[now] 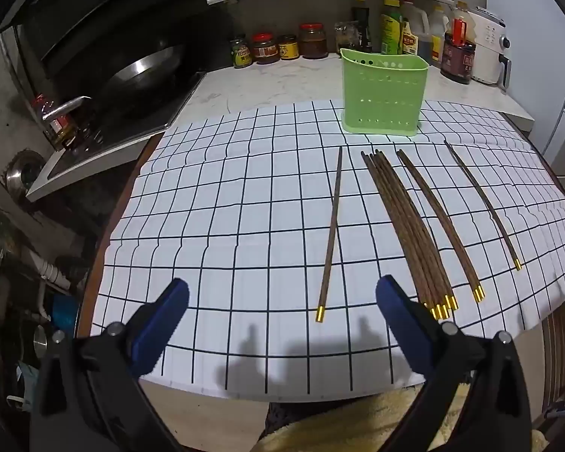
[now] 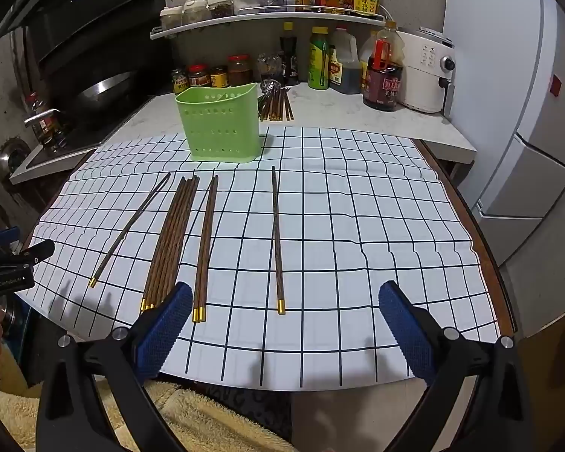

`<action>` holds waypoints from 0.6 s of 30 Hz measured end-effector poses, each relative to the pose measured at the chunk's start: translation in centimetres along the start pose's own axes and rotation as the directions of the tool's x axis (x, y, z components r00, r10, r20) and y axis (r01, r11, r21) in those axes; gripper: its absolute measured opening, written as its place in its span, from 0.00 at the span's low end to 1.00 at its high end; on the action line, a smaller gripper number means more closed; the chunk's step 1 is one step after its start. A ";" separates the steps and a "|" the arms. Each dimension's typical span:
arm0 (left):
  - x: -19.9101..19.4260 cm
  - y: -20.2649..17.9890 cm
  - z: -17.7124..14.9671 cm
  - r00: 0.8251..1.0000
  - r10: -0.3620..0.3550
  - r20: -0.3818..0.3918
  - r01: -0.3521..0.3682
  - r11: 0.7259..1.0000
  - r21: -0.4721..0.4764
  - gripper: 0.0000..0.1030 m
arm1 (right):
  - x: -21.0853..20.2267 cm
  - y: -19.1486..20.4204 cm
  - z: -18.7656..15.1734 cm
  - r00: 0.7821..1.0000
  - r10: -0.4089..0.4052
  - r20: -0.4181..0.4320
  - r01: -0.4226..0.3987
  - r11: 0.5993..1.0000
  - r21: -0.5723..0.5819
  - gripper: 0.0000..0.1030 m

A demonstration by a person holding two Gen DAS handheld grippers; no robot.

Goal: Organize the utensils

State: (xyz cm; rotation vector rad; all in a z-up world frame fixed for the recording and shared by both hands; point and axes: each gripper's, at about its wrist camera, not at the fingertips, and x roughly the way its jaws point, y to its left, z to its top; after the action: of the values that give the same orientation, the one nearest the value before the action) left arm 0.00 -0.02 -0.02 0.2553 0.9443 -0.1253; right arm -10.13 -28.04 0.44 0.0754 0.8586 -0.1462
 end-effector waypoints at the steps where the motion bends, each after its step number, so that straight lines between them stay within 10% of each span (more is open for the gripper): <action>1: 0.0 0.0 0.0 1.000 -0.001 -0.002 0.001 1.000 0.001 0.94 | 0.0 0.0 0.0 1.000 0.002 -0.004 -0.002 1.000 0.000 0.95; 18: 0.3 0.0 -0.1 1.000 0.000 0.002 0.000 1.000 0.000 0.94 | 0.4 -0.3 -0.1 1.000 0.010 -0.003 -0.010 1.000 0.016 0.95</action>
State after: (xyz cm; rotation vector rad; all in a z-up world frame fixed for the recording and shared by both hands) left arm 0.16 0.00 -0.32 0.2550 0.9421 -0.1257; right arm -9.96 -28.33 0.06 0.0953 0.8599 -0.1437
